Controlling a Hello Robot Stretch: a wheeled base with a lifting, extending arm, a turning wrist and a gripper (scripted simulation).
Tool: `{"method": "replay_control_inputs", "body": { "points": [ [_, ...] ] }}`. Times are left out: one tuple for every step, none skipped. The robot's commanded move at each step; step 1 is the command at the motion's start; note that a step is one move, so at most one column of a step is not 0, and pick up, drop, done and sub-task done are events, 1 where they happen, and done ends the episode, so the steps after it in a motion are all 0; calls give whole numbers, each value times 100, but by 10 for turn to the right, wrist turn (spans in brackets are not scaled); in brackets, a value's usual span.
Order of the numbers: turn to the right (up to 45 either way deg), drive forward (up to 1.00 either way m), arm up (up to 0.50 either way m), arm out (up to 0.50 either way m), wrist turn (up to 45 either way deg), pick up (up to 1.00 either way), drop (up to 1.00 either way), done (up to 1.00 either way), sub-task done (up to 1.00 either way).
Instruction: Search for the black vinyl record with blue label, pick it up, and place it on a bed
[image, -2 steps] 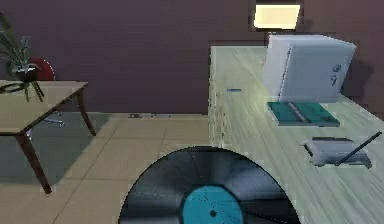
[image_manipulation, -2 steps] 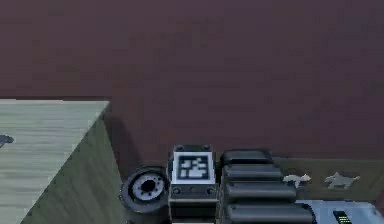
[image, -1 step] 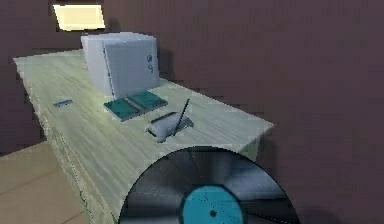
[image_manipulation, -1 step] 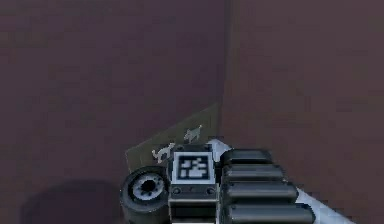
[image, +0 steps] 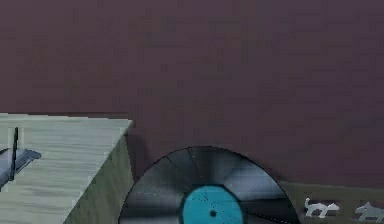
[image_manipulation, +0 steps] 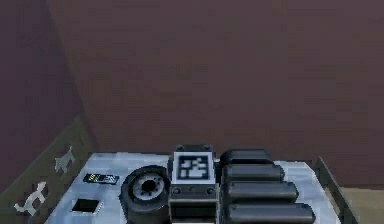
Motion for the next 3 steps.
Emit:
{"method": "replay_control_inputs", "body": {
  "points": [
    [30, 0, 0, 0, 0, 0, 0, 0, 0],
    [0, 0, 0, 38, 0, 0, 0, 0, 0],
    [0, 0, 0, 0, 450, 0, 0, 0, 0]
  ]
}}
